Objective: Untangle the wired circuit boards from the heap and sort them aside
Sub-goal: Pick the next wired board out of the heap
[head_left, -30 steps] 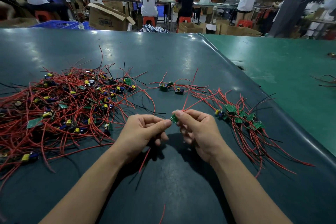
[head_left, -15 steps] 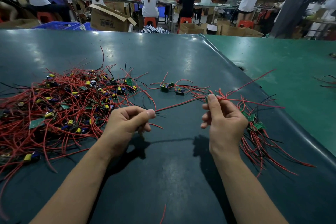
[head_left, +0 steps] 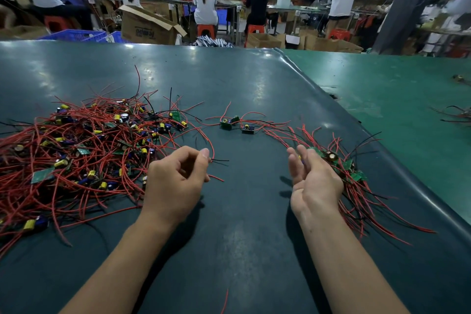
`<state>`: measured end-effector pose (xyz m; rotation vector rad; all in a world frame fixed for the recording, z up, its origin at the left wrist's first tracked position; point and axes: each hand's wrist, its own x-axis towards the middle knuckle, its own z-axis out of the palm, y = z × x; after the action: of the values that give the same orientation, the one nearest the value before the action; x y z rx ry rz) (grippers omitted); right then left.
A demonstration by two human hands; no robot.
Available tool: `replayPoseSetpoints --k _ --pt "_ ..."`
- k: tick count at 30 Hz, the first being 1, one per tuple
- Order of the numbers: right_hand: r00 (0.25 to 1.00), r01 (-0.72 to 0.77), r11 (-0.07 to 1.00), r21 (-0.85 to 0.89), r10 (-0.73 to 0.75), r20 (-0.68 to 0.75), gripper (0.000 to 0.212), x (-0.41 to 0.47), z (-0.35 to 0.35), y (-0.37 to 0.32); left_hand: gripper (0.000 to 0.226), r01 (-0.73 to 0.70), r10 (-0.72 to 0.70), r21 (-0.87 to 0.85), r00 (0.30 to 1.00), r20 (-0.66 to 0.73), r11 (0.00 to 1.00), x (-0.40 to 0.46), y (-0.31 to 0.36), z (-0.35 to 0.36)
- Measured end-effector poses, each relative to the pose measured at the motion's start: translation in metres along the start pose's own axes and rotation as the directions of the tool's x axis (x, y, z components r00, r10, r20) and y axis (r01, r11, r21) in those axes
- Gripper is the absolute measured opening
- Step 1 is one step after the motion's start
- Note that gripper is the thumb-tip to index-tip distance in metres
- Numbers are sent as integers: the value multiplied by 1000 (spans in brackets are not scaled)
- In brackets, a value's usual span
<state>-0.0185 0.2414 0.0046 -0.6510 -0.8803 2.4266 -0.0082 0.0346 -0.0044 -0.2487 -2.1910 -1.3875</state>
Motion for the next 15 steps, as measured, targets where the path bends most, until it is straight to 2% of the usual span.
replayPoseSetpoints --k 2,3,5,7,9,10,15 --pt "997 -19 994 -104 27 71 4 -4 2 4 18 -159 175 297 984 -27 941 -1 -3 -2" --pt "993 -29 986 -164 46 105 4 -7 3 6 17 -164 192 406 981 -30 899 1 -6 -4" --pt "985 -29 958 -286 76 154 7 -11 4 11 19 -12 49 597 998 -46 802 6 -16 -9" --pt "979 2 925 -381 76 189 7 -14 4 15 30 178 -199 761 978 -65 624 9 -23 -15" --pt "972 49 898 -437 59 229 6 -15 4 18 39 192 -298 849 954 -43 492 11 -27 -19" --pt "967 68 886 -459 54 248 6 -15 4 19 40 178 -296 857 955 -32 484 11 -28 -20" --pt "945 111 835 -539 79 317 10 -17 4 20 32 155 -262 813 965 -3 561 11 -21 -20"
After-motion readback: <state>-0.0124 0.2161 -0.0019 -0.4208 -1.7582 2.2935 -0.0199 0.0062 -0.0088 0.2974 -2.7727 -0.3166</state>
